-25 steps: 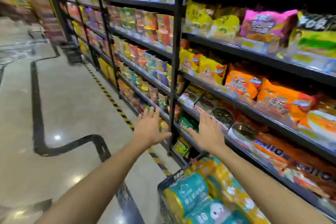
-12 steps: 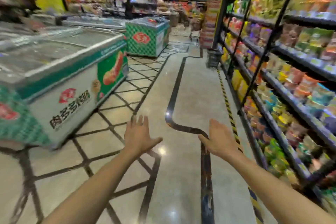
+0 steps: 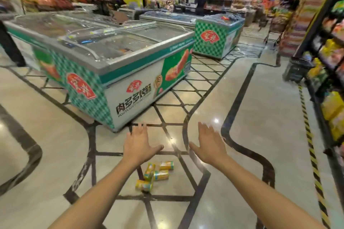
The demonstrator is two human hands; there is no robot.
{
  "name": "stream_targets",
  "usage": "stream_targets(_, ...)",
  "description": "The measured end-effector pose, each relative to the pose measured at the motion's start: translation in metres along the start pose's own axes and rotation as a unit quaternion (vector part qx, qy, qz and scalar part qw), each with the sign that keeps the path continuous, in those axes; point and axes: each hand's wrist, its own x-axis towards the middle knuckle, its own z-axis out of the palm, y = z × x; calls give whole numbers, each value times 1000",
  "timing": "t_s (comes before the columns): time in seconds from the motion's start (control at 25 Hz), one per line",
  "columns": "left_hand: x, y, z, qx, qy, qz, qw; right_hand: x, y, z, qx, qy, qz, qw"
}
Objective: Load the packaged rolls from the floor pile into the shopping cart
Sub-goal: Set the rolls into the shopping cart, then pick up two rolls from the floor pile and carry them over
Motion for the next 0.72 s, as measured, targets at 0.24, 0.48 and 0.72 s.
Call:
stream_targets(0.24,98,7,36,-12,-8,-60,998,129,16,19,-13,-17,-57,998)
stream_targets(0.48,201,28,42,-37,2,-117,992,259,40,12,-37,-35,-114,992)
stream_targets(0.72,285,-7,70,-29,-12,-151,988,366,14,55,-52,-65,-158,984)
